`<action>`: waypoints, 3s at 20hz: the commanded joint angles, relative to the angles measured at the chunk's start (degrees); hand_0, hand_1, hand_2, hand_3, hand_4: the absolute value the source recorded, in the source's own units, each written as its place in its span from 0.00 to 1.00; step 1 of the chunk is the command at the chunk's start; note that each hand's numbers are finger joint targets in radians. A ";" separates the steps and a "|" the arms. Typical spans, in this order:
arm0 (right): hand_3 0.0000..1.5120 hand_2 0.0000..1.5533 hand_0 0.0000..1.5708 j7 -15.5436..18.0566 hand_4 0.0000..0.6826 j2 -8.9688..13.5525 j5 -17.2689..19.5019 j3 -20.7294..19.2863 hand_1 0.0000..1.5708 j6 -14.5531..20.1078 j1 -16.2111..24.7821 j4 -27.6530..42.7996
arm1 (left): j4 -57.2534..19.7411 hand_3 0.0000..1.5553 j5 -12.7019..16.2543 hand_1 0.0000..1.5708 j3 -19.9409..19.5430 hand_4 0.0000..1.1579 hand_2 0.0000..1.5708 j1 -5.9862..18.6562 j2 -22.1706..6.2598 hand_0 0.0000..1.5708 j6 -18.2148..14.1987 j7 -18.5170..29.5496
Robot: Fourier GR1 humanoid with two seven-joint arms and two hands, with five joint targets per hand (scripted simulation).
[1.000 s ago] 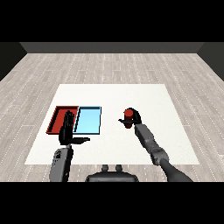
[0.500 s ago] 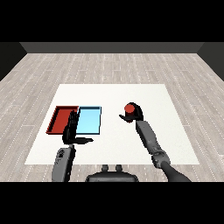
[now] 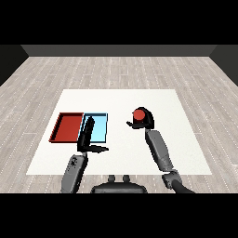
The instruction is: Pick the red can and put it in the red box
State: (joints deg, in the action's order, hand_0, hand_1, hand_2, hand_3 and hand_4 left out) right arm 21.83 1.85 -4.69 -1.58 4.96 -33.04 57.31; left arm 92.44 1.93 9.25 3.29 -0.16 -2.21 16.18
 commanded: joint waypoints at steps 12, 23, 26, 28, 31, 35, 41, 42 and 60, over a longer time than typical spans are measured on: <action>0.92 0.93 0.93 0.15 0.97 -1.84 -5.27 24.65 0.93 19.07 16.92 19.28 | -7.67 0.00 3.96 0.00 8.98 0.00 0.00 6.28 0.16 0.00 -7.85 -2.11; 0.92 0.93 0.92 -4.52 0.93 -1.85 -9.73 31.92 0.92 27.31 7.64 17.75 | -21.57 0.00 11.48 0.00 12.89 0.00 0.00 12.94 0.16 0.00 -10.09 3.80; 0.92 0.92 0.92 -4.28 0.93 -1.85 -9.08 27.76 0.92 24.02 6.98 15.97 | -23.25 0.00 11.15 0.00 14.99 0.00 0.00 13.39 0.16 0.00 -11.06 6.33; 0.91 0.92 0.92 -4.20 0.94 -1.85 -7.82 29.86 0.92 24.19 9.77 18.27 | -20.69 0.00 10.41 0.00 14.37 0.00 0.00 10.24 0.16 0.00 -10.06 4.34; 0.91 0.93 0.91 -5.32 0.92 -1.85 -8.18 30.87 0.91 24.97 9.03 18.82 | -19.63 0.00 10.33 0.00 13.49 0.00 0.00 10.89 0.16 0.00 -9.51 2.04; 0.91 0.92 0.92 -4.65 0.91 -1.85 -11.51 35.31 0.92 30.67 5.67 17.46 | -25.27 0.00 14.72 0.00 12.72 0.00 0.00 16.30 0.16 0.00 -8.87 3.92; 0.91 0.93 0.95 -7.31 0.90 -1.85 -10.77 33.75 0.95 27.61 6.41 22.08 | -26.11 0.00 16.93 0.00 19.63 0.00 0.00 17.11 0.16 0.00 -13.64 5.43; 0.91 0.93 0.95 -4.71 0.90 -1.54 -9.37 30.24 0.95 23.29 11.08 21.37 | -26.72 0.00 16.13 0.00 17.11 0.00 0.00 17.80 0.16 0.00 -11.19 4.90; 0.91 0.94 0.97 -4.06 0.92 -1.83 -18.40 40.50 0.97 33.36 0.91 16.79 | -24.90 0.89 16.03 1.00 21.41 0.79 0.95 16.52 0.13 1.00 -30.76 0.26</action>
State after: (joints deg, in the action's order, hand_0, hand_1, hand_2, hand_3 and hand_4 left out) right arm 18.60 0.42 -21.38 36.61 35.33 -31.65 72.29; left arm 67.76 18.03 28.46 19.72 -0.58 -26.68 18.59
